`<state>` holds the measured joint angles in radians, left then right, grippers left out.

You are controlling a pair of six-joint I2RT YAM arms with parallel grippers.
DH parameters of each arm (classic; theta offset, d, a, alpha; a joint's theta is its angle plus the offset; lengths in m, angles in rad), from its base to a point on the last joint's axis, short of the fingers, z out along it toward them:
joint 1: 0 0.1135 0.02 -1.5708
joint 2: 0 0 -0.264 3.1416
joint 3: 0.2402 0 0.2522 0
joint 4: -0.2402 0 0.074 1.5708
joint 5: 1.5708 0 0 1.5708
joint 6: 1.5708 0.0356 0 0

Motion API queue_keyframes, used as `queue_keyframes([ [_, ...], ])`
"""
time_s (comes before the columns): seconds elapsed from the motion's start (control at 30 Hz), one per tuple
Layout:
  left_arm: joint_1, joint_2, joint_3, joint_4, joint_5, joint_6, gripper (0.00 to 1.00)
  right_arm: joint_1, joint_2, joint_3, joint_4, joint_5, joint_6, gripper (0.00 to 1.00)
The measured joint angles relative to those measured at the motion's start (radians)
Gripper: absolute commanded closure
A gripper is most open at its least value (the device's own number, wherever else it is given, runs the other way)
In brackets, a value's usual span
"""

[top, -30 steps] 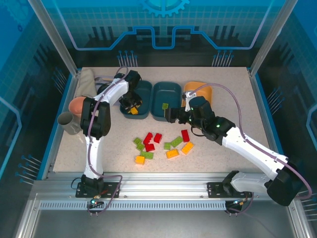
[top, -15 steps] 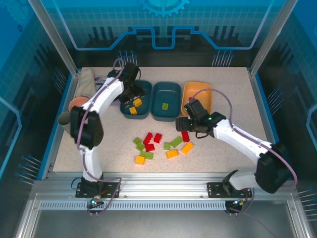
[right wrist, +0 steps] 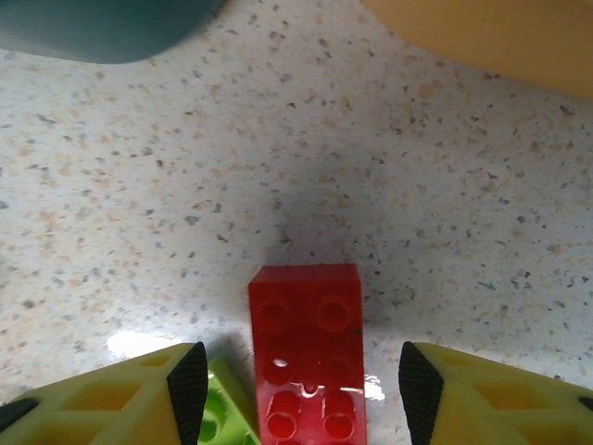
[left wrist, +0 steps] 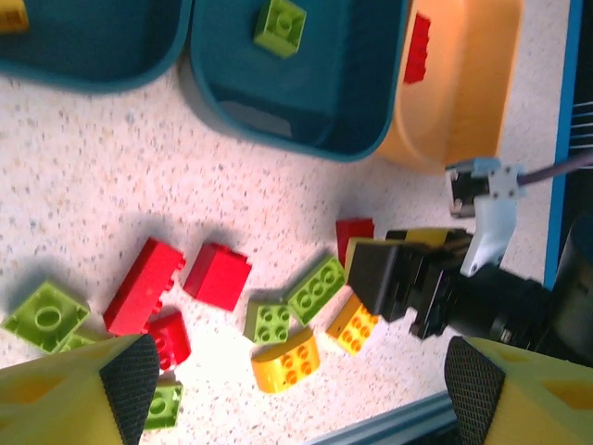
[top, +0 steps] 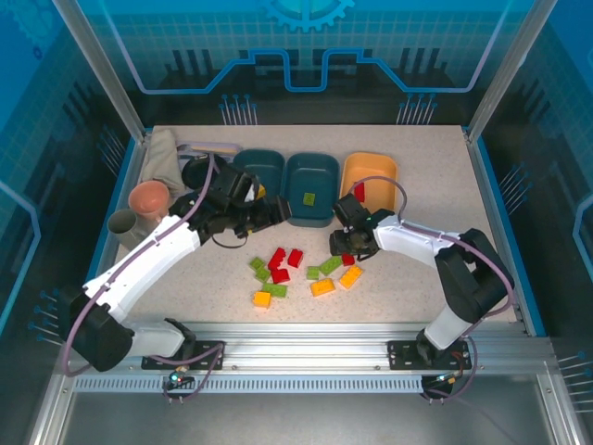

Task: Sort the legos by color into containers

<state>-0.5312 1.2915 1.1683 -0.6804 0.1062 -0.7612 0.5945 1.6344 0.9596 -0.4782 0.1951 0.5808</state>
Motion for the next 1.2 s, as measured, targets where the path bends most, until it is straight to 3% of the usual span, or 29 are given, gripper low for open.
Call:
queue_keyframes([
  [0.37, -0.037, -0.074, -0.043, 0.025, -0.001, -0.052, 0.16, 0.0, 0.085, 0.001, 0.032, 0.034, 0.014, 0.55],
  [0.57, -0.055, -0.074, -0.043, 0.032, -0.001, -0.052, 0.16, 0.0, 0.093, 0.01, 0.037, 0.057, 0.025, 0.7],
  [0.7, -0.062, -0.074, -0.043, 0.032, -0.003, -0.052, 0.16, 0.0, 0.068, 0.011, 0.021, 0.087, 0.029, 0.71],
  [0.9, -0.069, -0.066, -0.016, 0.032, -0.004, -0.052, 0.16, -0.009, -0.134, 0.056, -0.074, 0.146, 0.029, 0.72],
  [1.0, -0.069, -0.04, 0.039, 0.037, -0.004, -0.049, 0.16, -0.06, -0.203, 0.137, -0.095, 0.156, 0.027, 0.72],
  [1.2, -0.069, 0.098, 0.189, 0.072, -0.001, -0.025, 0.15, -0.192, -0.1, 0.314, -0.112, 0.164, 0.01, 0.72],
])
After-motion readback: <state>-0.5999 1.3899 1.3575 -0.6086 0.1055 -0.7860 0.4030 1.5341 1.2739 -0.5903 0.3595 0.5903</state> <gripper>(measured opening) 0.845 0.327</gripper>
